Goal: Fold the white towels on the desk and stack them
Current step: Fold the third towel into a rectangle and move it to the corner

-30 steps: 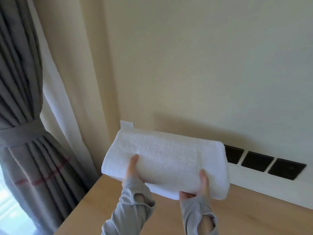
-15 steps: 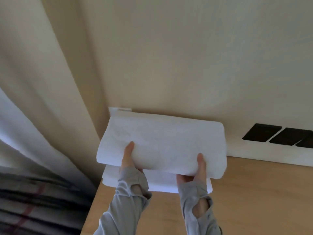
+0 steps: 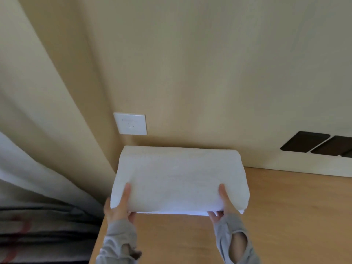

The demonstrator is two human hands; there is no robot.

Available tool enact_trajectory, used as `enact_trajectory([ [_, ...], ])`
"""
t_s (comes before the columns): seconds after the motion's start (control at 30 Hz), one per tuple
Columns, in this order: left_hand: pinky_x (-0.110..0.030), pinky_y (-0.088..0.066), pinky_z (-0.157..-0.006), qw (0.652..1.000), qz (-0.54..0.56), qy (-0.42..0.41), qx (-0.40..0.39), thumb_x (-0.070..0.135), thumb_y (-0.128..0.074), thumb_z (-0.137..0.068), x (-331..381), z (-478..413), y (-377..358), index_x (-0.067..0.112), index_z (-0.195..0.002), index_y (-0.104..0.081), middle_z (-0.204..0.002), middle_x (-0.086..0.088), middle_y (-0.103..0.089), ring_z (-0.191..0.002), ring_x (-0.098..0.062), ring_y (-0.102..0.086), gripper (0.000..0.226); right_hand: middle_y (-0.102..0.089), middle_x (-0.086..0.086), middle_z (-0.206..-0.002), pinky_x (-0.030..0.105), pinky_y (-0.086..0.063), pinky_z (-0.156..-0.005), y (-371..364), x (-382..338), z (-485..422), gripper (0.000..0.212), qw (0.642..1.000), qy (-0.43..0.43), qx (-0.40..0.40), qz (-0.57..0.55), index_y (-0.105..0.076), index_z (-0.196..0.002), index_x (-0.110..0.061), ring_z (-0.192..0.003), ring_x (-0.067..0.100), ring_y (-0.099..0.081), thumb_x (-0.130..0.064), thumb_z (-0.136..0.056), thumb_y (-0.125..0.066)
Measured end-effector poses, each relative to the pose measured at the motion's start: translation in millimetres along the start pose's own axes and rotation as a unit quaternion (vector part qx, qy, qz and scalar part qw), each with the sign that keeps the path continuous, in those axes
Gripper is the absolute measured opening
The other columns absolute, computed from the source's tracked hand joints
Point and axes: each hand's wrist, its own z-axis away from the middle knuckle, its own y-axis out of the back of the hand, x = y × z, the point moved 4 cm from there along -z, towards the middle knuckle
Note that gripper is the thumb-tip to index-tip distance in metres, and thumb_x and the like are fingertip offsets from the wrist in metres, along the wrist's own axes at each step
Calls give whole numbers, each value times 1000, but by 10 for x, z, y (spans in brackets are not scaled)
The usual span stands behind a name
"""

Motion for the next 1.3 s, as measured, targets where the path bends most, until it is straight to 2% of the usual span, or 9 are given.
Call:
enact_trajectory([
  [0.13,-51,-48,-92,980,-174,64,-79,57,-77,-42,481,-231,65,10,-127,-51,-116,-16,-62,-102,-36,-59,101,-47,14,-135,48,-43,-100,207,-182,-96,98,998,-20,14,63,-38,-136,-12,-123,35,-46,-44,-53,-79],
  [0.27,-53,-46,-96,915,-371,86,-136,75,-63,-39,702,-297,-214,8,-115,-53,-109,-21,-63,-101,-40,-60,102,-54,18,-108,52,-47,-93,292,-393,-170,100,993,-43,-2,110,-45,-116,-6,-99,38,-54,-53,-36,-82],
  [0.43,-47,-40,-101,901,-413,36,-128,74,-63,-47,793,-357,-370,7,-127,-49,-111,-15,-60,-100,-36,-57,106,-63,17,-99,51,-54,-79,237,-576,-229,84,981,-43,-30,188,-55,-101,-6,-90,36,-62,-54,-37,-82],
  [0.6,-37,-43,-71,913,-373,-70,-152,58,-68,-66,811,-335,-438,22,-122,-44,-91,3,-58,-81,-22,-57,70,-56,15,-104,48,-54,-77,270,-622,-226,94,968,-31,-17,247,-46,-116,-7,-94,36,-57,-52,-42,-80],
  [0.73,-33,-41,-71,890,-408,-133,-158,62,-62,-69,897,-362,-536,22,-118,-44,-94,7,-56,-80,-18,-55,65,-53,15,-99,46,-54,-73,269,-565,-232,92,961,-39,-16,274,-42,-114,-9,-90,37,-56,-55,-44,-78],
  [0.9,-45,-34,-99,822,-534,-167,-103,53,-43,-91,875,-571,-622,13,-141,-34,-139,-16,-44,-121,-39,-44,65,-55,11,-103,39,-54,-75,103,-660,-217,81,872,15,-2,489,-43,-110,-10,-78,29,-54,-78,-67,-53],
  [1.03,-44,-35,-95,802,-557,-197,-91,55,-43,-91,890,-605,-621,14,-134,-42,-134,-16,-49,-117,-40,-47,59,-59,9,-98,38,-48,-79,-70,-862,-242,58,768,260,35,584,-54,-105,-11,-85,28,-55,-63,-80,-51],
  [1.17,-41,-40,-81,764,-594,-249,-36,60,-44,-87,951,-522,-599,13,-115,-53,-105,-14,-59,-95,-37,-53,55,-63,10,-96,42,-51,-82,-134,-847,-303,41,832,276,-1,481,-55,-98,-13,-87,28,-60,-51,-83,-57],
  [1.3,-34,-40,-62,739,-595,-314,38,65,-49,-81,930,-371,-462,13,-74,-50,-70,-2,-52,-68,-26,-50,53,-62,7,-91,40,-51,-79,-158,-840,-399,34,844,284,0,454,-54,-94,-15,-83,26,-59,-47,-85,-55],
])
